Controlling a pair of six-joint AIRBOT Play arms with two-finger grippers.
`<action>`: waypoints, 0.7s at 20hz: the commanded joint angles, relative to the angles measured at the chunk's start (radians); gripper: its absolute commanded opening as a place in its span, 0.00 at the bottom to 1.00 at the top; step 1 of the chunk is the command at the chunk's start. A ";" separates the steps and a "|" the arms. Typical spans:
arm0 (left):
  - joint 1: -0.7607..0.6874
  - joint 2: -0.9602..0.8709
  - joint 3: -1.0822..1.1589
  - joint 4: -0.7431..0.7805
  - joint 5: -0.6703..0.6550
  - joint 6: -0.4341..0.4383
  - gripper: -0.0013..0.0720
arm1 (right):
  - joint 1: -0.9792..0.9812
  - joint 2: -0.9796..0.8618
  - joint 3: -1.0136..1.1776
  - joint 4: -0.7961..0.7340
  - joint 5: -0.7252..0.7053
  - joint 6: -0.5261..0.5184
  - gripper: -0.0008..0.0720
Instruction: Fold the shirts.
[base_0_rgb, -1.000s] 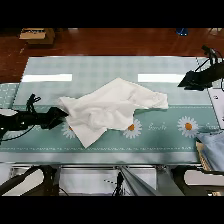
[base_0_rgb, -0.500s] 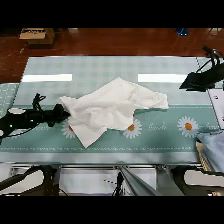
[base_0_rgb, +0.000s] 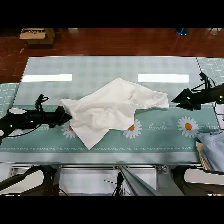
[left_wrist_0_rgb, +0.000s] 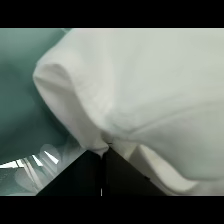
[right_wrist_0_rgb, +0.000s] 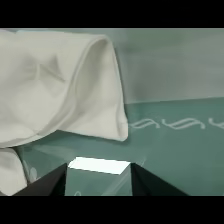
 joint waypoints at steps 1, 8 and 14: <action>0.000 0.001 0.000 -0.003 -0.017 0.003 0.05 | -0.010 0.000 -0.097 0.062 -0.143 -0.002 0.68; 0.000 0.001 0.000 -0.003 -0.016 0.007 0.05 | 0.110 -0.002 -0.129 0.136 -0.399 0.069 0.65; 0.010 0.001 0.011 -0.004 -0.017 0.025 0.05 | 0.207 -0.002 -0.129 0.020 -0.444 0.190 0.57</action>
